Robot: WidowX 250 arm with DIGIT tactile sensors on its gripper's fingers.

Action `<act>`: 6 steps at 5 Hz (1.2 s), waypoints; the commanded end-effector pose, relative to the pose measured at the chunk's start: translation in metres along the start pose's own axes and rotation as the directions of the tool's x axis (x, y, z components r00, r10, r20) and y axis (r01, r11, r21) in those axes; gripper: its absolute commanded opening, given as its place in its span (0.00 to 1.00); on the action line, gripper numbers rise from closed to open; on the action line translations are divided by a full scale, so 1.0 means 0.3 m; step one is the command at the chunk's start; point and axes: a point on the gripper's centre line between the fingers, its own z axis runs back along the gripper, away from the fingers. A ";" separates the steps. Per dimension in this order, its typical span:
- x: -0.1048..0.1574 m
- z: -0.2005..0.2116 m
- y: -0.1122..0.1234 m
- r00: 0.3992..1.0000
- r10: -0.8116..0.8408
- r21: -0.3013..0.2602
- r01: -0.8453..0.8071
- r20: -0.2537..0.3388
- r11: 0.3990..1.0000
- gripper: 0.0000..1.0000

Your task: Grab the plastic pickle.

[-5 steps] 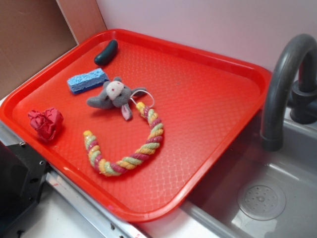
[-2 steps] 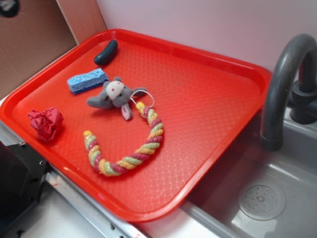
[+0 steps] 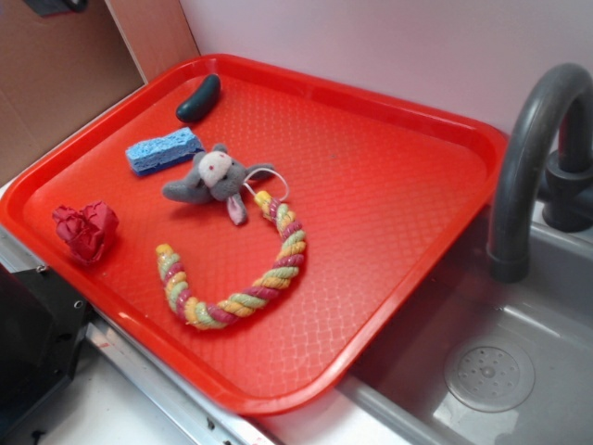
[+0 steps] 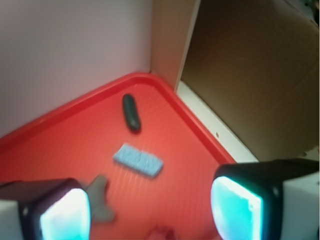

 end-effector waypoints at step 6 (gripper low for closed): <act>0.179 -0.619 -0.064 0.929 -0.040 -0.133 -0.010 -0.368 0.991 1.00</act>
